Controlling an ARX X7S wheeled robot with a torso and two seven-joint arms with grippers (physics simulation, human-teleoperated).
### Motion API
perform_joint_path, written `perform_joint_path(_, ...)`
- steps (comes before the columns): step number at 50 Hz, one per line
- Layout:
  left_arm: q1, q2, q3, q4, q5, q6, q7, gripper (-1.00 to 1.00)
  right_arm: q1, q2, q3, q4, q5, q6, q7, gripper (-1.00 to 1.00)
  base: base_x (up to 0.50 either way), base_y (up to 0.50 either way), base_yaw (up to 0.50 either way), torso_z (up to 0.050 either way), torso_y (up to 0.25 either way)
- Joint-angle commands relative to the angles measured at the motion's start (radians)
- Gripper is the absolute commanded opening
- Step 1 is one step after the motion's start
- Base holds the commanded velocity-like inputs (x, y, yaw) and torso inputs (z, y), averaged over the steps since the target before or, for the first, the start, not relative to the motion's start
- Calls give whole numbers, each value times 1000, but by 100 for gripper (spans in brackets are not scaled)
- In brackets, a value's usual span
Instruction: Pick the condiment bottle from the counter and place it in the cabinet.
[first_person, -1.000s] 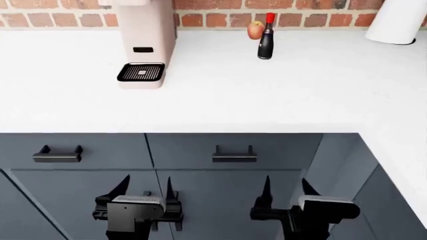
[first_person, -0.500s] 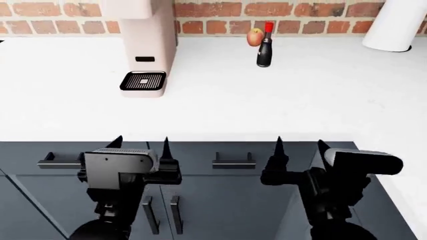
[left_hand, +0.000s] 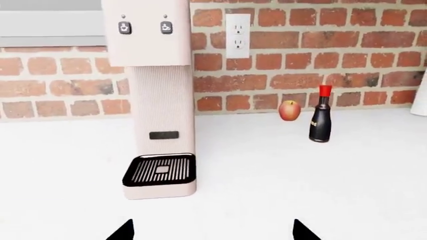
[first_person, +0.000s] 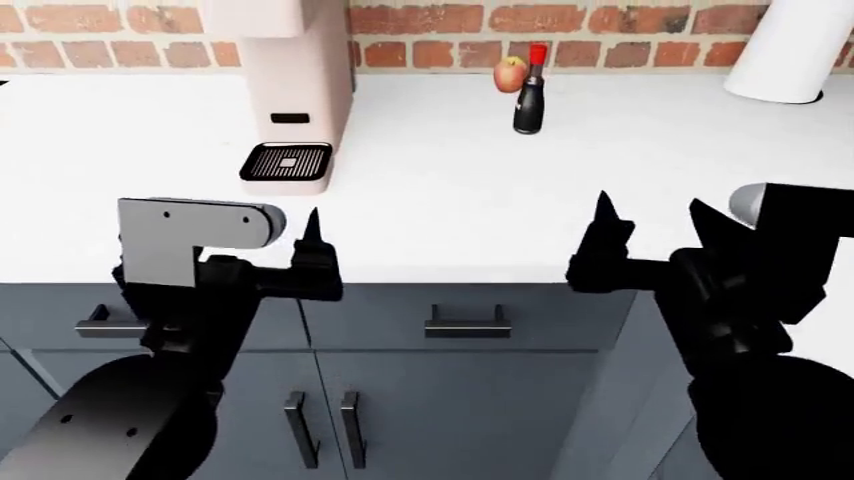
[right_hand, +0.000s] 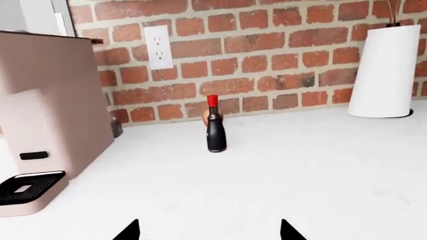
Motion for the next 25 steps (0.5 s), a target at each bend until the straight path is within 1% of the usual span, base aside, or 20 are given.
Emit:
perform_joint_path(1, -174, 17, -63, 56, -80, -254, 19, 100, 148, 149, 145, 107, 478, 150, 294, 100, 0, 0, 0, 0, 0)
perform_joint_path(2, -211, 29, -72, 81, -100, -300, 24, 100, 167, 178, 143, 134, 535, 149, 339, 100, 0, 0, 0, 0, 0)
perform_joint_path(3, -247, 35, -86, 95, -164, -328, 0, 100, 185, 203, 137, 157, 574, 147, 367, 100, 0, 0, 0, 0, 0)
perform_joint_path(4, -282, 19, -110, 85, -314, -328, -94, 100, 198, 220, 129, 175, 591, 143, 378, 100, 0, 0, 0, 0, 0)
perform_joint_path(6, -372, -30, -158, 38, -614, -328, -366, 100, 216, 241, 112, 206, 604, 132, 383, 100, 0, 0, 0, 0, 0)
perform_joint_path(7, -419, -46, -167, 10, -764, -327, -475, 100, 223, 248, 98, 224, 599, 124, 377, 100, 0, 0, 0, 0, 0)
perform_joint_path(8, -464, -56, -165, -11, -914, -326, -550, 100, 229, 256, 79, 240, 587, 111, 362, 100, 0, 0, 0, 0, 0)
perform_joint_path(9, -500, -64, -160, -23, -1019, -323, -599, 100, 234, 265, 60, 254, 573, 97, 347, 100, 0, 0, 0, 0, 0)
perform_joint_path(13, -674, -69, -154, -55, -1230, -299, -751, 100, 250, 305, -16, 303, 508, 39, 282, 100, 0, 0, 0, 0, 0)
perform_joint_path(15, -751, -76, -159, -72, -1277, -273, -795, 100, 248, 322, -43, 316, 481, 13, 256, 100, 0, 0, 0, 0, 0)
perform_joint_path(16, -785, -82, -163, -76, -1265, -262, -792, 100, 246, 329, -53, 321, 470, 2, 246, 100, 0, 0, 0, 0, 0)
perform_joint_path(20, -903, -106, -162, -70, -1149, -205, -706, 100, 241, 354, -86, 341, 431, -41, 211, 100, 0, 0, 0, 0, 0)
perform_joint_path(25, -1065, -122, -162, -89, -1076, -141, -658, 100, 229, 375, -112, 355, 396, -80, 184, 100, 0, 0, 0, 0, 0)
